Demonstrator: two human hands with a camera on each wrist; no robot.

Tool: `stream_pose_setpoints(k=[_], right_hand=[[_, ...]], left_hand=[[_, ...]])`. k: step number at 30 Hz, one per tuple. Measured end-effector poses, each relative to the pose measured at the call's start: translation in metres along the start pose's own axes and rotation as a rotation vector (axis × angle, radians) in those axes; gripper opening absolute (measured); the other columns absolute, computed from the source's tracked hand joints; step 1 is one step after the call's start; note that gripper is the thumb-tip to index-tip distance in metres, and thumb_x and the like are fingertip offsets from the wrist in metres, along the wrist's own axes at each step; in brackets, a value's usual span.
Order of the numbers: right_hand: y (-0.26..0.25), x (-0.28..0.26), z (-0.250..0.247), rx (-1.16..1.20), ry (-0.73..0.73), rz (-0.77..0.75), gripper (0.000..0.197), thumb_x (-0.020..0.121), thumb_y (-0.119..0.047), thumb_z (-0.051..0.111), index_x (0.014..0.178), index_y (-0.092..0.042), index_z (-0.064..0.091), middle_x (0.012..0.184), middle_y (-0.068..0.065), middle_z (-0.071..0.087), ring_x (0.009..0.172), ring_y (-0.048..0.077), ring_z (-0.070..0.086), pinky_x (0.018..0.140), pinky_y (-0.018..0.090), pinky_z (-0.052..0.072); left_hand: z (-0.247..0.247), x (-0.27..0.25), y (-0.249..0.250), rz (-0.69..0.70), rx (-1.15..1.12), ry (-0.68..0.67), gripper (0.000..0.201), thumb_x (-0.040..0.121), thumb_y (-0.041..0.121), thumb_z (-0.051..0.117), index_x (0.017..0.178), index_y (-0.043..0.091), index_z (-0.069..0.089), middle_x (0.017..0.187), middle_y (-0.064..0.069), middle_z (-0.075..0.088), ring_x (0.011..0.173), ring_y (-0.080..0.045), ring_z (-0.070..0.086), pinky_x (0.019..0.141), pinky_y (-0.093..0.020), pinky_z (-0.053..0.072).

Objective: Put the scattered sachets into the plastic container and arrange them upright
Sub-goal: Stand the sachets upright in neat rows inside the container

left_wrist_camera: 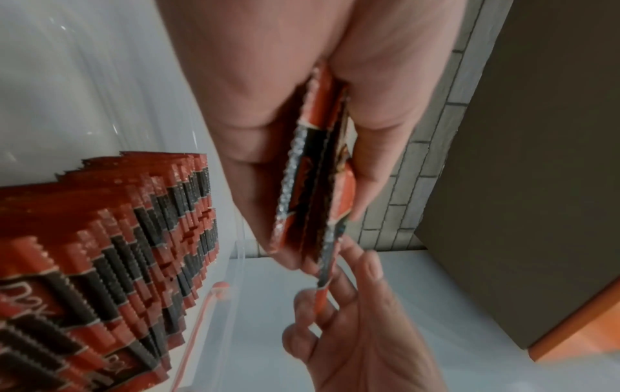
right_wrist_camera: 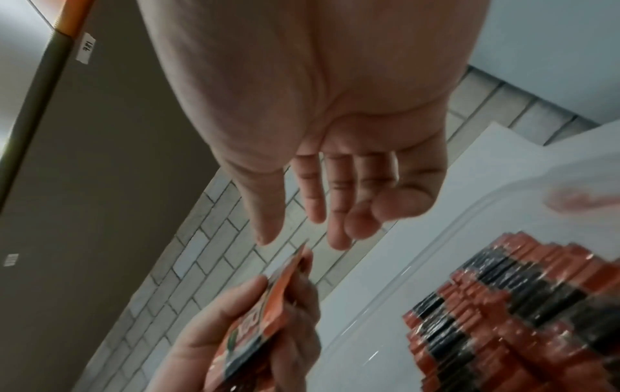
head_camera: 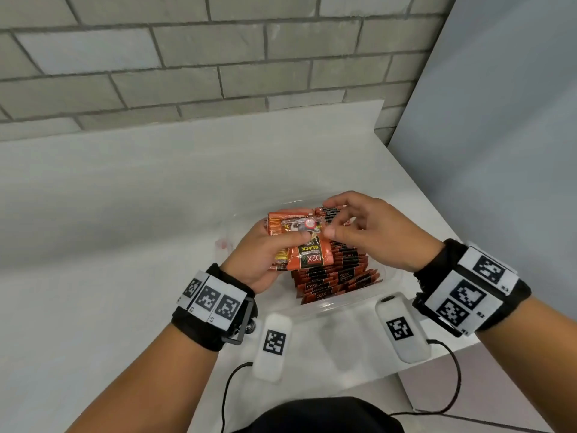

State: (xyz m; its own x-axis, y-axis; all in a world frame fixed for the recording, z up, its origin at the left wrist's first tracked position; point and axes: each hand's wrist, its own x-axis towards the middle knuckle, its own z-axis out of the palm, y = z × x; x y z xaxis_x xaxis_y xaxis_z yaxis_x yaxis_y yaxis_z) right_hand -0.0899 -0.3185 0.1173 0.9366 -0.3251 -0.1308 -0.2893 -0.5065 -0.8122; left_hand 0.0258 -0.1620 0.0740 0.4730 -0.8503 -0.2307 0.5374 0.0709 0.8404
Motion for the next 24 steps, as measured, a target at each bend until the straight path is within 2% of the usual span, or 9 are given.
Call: stream_pose_setpoints(k=[3, 4, 7, 10, 14, 16, 21, 24], right_hand=[[-0.004, 0.003, 0.009, 0.130, -0.043, 0.014, 0.038, 0.079, -0.026, 0.072, 0.112, -0.033, 0.054, 0.090, 0.007, 0.062, 0.075, 0.019, 0.063, 0.065, 0.037, 0.055], [-0.004, 0.003, 0.011, 0.177, -0.037, 0.023, 0.037, 0.079, -0.021, 0.073, 0.109, -0.031, 0.055, 0.085, 0.007, 0.062, 0.073, 0.021, 0.064, 0.066, 0.040, 0.055], [-0.003, 0.004, 0.012, 0.279, 0.026, 0.038, 0.030, 0.079, -0.010, 0.073, 0.102, -0.019, 0.057, 0.067, -0.005, 0.063, 0.062, 0.014, 0.062, 0.060, 0.032, 0.054], [-0.003, 0.005, 0.011, 0.291, 0.064, 0.025, 0.027, 0.082, -0.008, 0.070, 0.105, -0.017, 0.059, 0.071, 0.001, 0.065, 0.065, 0.015, 0.062, 0.062, 0.029, 0.054], [0.001, 0.004, 0.016, 0.430, 0.034, 0.146, 0.034, 0.084, -0.014, 0.069, 0.115, -0.018, 0.054, 0.083, 0.002, 0.069, 0.072, 0.017, 0.066, 0.060, 0.029, 0.055], [0.004, 0.001, 0.020, 0.500, 0.002, 0.161, 0.027, 0.084, -0.008, 0.068, 0.109, -0.013, 0.059, 0.086, 0.007, 0.071, 0.075, 0.018, 0.068, 0.062, 0.027, 0.057], [0.009, 0.004, 0.016, 0.778, 0.143, 0.208, 0.008, 0.088, -0.002, 0.060, 0.093, -0.007, 0.062, 0.075, 0.007, 0.068, 0.069, 0.016, 0.067, 0.065, 0.028, 0.059], [0.012, 0.006, 0.010, 0.774, 0.146, 0.203, 0.008, 0.087, 0.000, 0.059, 0.088, -0.008, 0.060, 0.073, 0.008, 0.069, 0.065, 0.017, 0.068, 0.059, 0.024, 0.058]], left_hand=[[0.004, 0.002, -0.002, 0.021, -0.001, -0.020, 0.039, 0.075, -0.003, 0.066, 0.112, 0.009, 0.062, 0.102, -0.014, 0.069, 0.092, -0.028, 0.067, 0.073, -0.036, 0.057], [0.004, 0.003, -0.002, 0.027, -0.014, -0.015, 0.039, 0.075, -0.003, 0.067, 0.112, 0.009, 0.062, 0.103, -0.015, 0.069, 0.093, -0.029, 0.067, 0.074, -0.036, 0.057], [0.004, 0.002, -0.003, 0.025, -0.057, -0.016, 0.034, 0.080, 0.006, 0.064, 0.114, 0.007, 0.060, 0.105, -0.016, 0.068, 0.092, -0.029, 0.067, 0.072, -0.038, 0.058], [0.006, 0.001, -0.003, -0.008, -0.069, 0.014, 0.039, 0.082, 0.016, 0.058, 0.120, 0.004, 0.058, 0.105, -0.017, 0.068, 0.090, -0.030, 0.068, 0.071, -0.041, 0.059], [0.006, 0.006, -0.002, 0.110, -0.130, 0.092, 0.034, 0.084, 0.013, 0.056, 0.117, 0.008, 0.058, 0.107, -0.017, 0.067, 0.092, -0.027, 0.067, 0.074, -0.035, 0.059], [0.005, 0.008, 0.000, 0.144, -0.156, 0.091, 0.030, 0.082, 0.011, 0.056, 0.112, 0.010, 0.058, 0.103, -0.015, 0.068, 0.088, -0.025, 0.068, 0.071, -0.033, 0.058], [0.001, 0.008, -0.002, 0.119, -0.100, 0.047, 0.036, 0.075, 0.001, 0.062, 0.110, 0.010, 0.058, 0.101, -0.016, 0.068, 0.085, -0.028, 0.067, 0.070, -0.035, 0.058], [0.001, 0.008, -0.005, 0.082, -0.017, 0.017, 0.034, 0.075, 0.001, 0.063, 0.108, 0.011, 0.059, 0.097, -0.013, 0.069, 0.082, -0.025, 0.067, 0.067, -0.034, 0.057]])
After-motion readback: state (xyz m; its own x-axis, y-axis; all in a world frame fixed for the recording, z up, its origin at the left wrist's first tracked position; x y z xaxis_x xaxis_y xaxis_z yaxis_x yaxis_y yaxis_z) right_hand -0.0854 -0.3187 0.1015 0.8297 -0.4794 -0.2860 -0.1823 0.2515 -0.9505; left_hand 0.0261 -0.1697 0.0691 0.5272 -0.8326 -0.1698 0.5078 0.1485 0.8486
